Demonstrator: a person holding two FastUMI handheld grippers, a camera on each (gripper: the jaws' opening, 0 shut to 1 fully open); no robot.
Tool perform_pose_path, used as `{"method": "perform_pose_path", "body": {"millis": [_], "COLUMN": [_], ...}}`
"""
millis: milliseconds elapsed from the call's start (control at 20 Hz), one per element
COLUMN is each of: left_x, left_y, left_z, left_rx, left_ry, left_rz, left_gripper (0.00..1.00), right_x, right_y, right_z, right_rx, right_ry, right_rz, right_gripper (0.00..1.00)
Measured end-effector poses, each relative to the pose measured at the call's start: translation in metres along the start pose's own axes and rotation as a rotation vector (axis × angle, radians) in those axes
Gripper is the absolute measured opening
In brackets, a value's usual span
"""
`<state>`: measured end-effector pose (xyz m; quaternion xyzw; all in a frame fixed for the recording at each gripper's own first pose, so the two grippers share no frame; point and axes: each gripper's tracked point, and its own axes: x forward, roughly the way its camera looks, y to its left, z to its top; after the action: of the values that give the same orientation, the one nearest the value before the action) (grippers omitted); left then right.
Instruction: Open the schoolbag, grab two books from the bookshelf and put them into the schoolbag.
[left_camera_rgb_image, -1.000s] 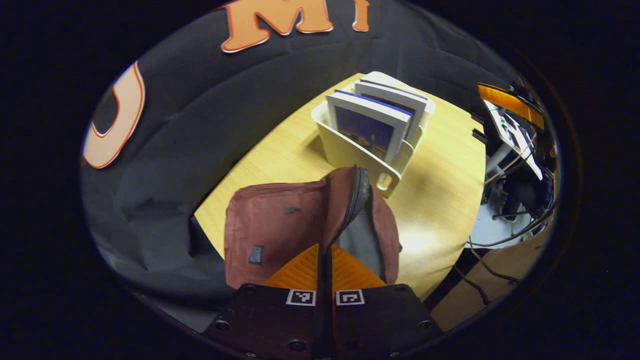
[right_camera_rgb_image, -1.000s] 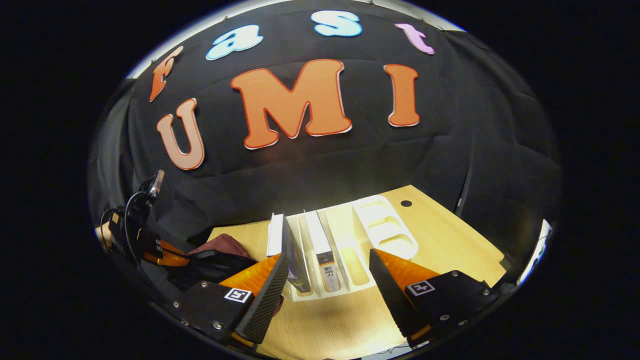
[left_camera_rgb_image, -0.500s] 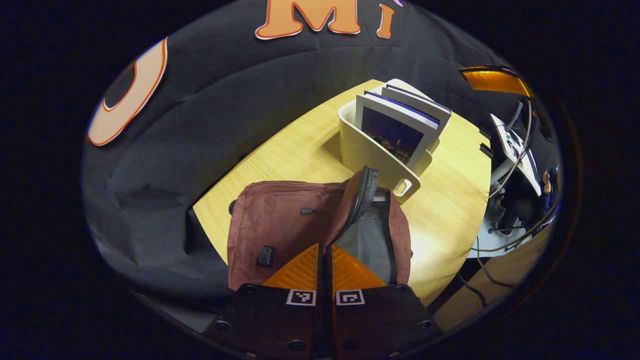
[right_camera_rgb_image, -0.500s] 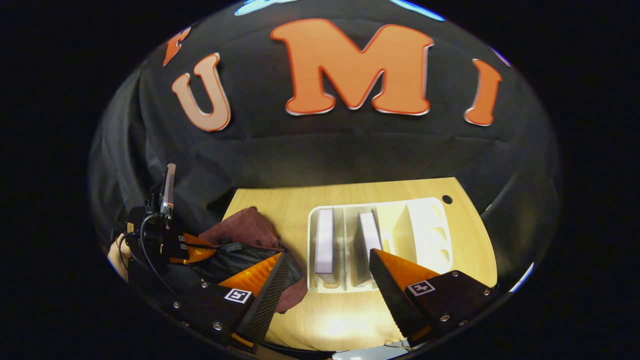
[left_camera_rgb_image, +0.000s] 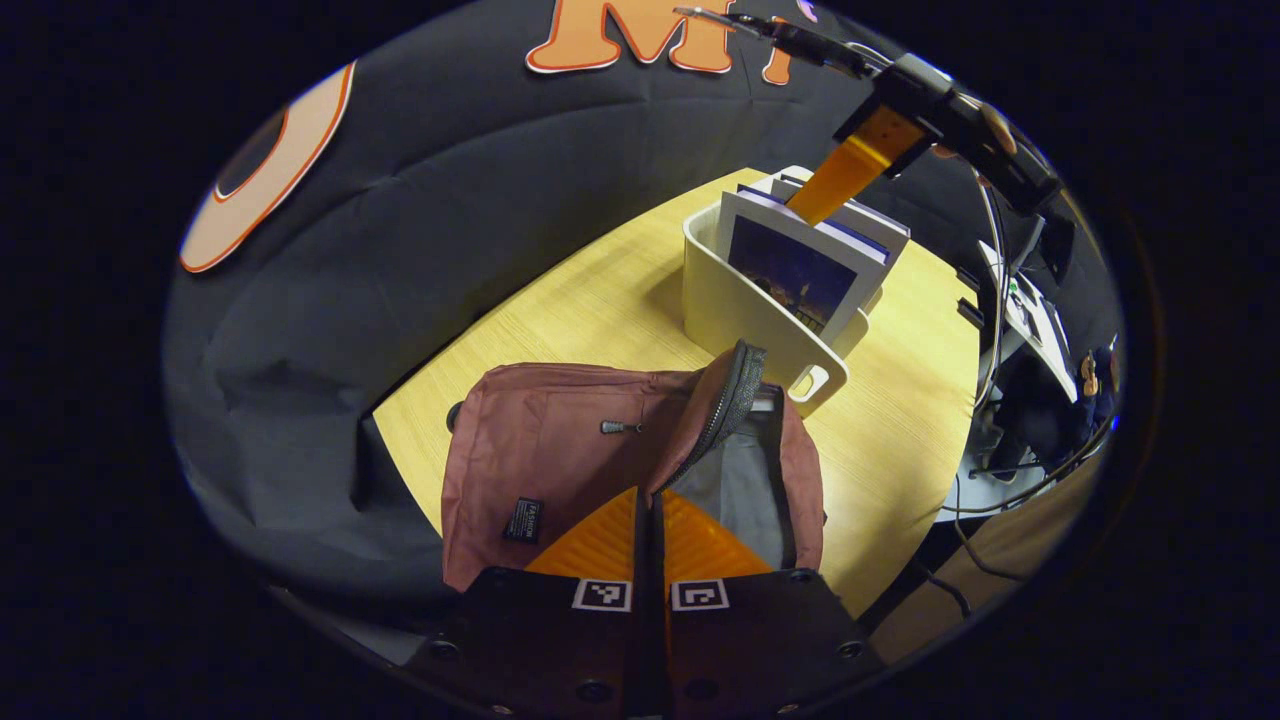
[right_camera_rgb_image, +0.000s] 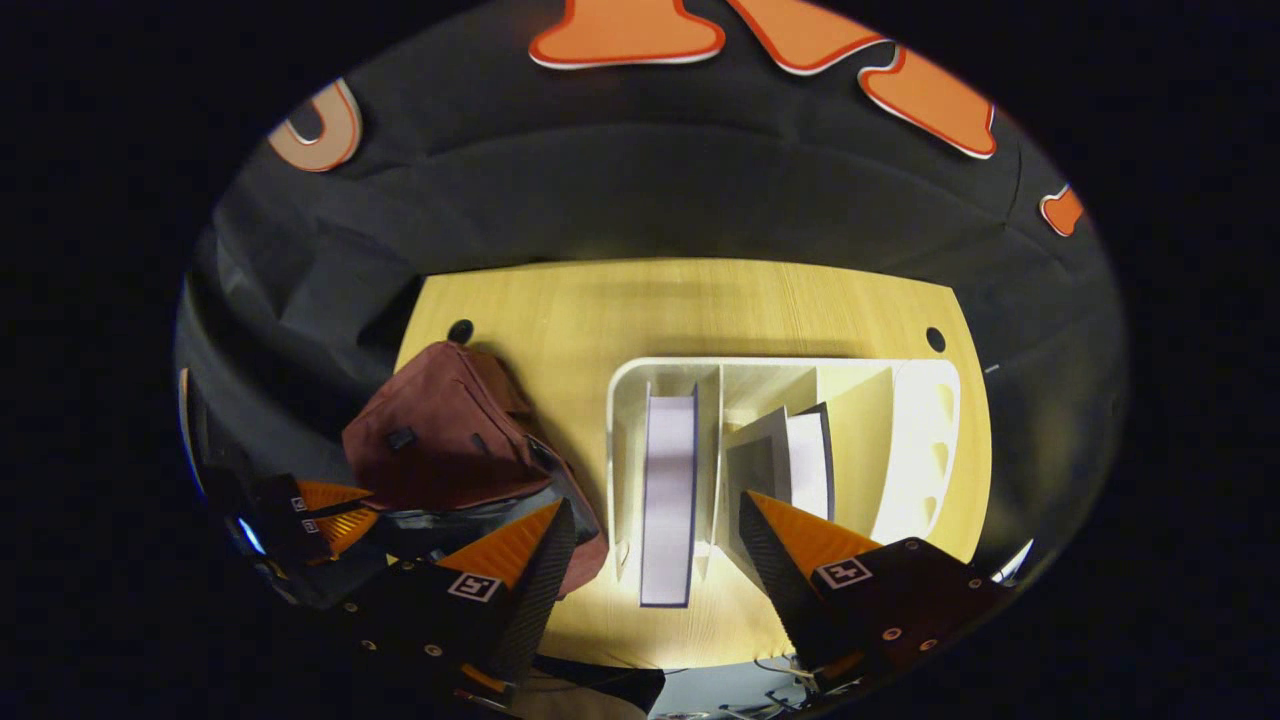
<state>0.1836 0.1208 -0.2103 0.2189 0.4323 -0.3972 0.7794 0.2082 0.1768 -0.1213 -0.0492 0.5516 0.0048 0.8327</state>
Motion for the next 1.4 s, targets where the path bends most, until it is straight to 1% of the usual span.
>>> {"method": "perform_pose_path", "body": {"millis": [150,300,400,500,550,600,650,750,850,950,1050,1200,1300,1400], "left_x": [0.001,0.002,0.001,0.001,-0.001,-0.001,-0.002,-0.003,-0.002,-0.003,-0.005,-0.009,-0.013,-0.018], "left_y": [0.001,-0.001,-0.002,-0.002,-0.002,-0.002,-0.003,-0.005,-0.006,-0.007,-0.008,-0.011,-0.012,-0.012], "left_z": [-0.002,-0.003,-0.004,-0.006,-0.008,-0.009,-0.009,-0.011,-0.010,-0.011,-0.009,-0.007,-0.005,0.002], "left_rx": [-0.003,-0.012,-0.023,-0.027,-0.030,-0.032,-0.035,-0.038,-0.045,-0.044,-0.033,-0.021,-0.019,-0.031], "left_ry": [0.003,-0.002,-0.001,0.001,0.002,0.003,0.003,0.004,0.003,0.003,-0.002,-0.007,-0.016,-0.048], "left_rz": [-0.008,-0.013,-0.018,-0.016,-0.015,-0.016,-0.017,-0.020,-0.022,-0.023,-0.022,-0.020,-0.017,-0.011], "left_gripper": [0.01,0.01,0.01,0.01,0.01,0.01,0.01,0.01,0.01,0.01,0.01,0.01,0.01,0.00], "right_x": [0.018,0.037,0.048,0.055,0.059,0.060,0.060,0.059,0.054,0.041,0.024,-0.015,-0.049,-0.089], "right_y": [0.005,0.004,0.002,-0.006,-0.004,0.001,-0.001,-0.007,-0.004,-0.009,-0.007,-0.005,-0.008,-0.011], "right_z": [0.000,-0.005,-0.010,-0.012,-0.015,-0.016,-0.014,-0.014,-0.012,-0.007,-0.005,-0.001,0.003,0.005], "right_rx": [0.010,0.005,0.008,-0.008,0.004,0.037,0.049,0.051,0.055,0.054,0.063,0.078,0.065,0.047], "right_ry": [0.054,0.106,0.130,0.144,0.155,0.167,0.159,0.150,0.134,0.100,0.077,0.026,-0.040,-0.116], "right_rz": [0.001,-0.026,-0.047,-0.084,-0.077,-0.050,-0.047,-0.057,-0.060,-0.077,-0.064,-0.031,-0.029,-0.010], "right_gripper": [0.98,0.98,0.92,0.79,0.69,0.58,0.39,0.35,0.34,0.34,0.34,0.33,0.33,0.33]}}
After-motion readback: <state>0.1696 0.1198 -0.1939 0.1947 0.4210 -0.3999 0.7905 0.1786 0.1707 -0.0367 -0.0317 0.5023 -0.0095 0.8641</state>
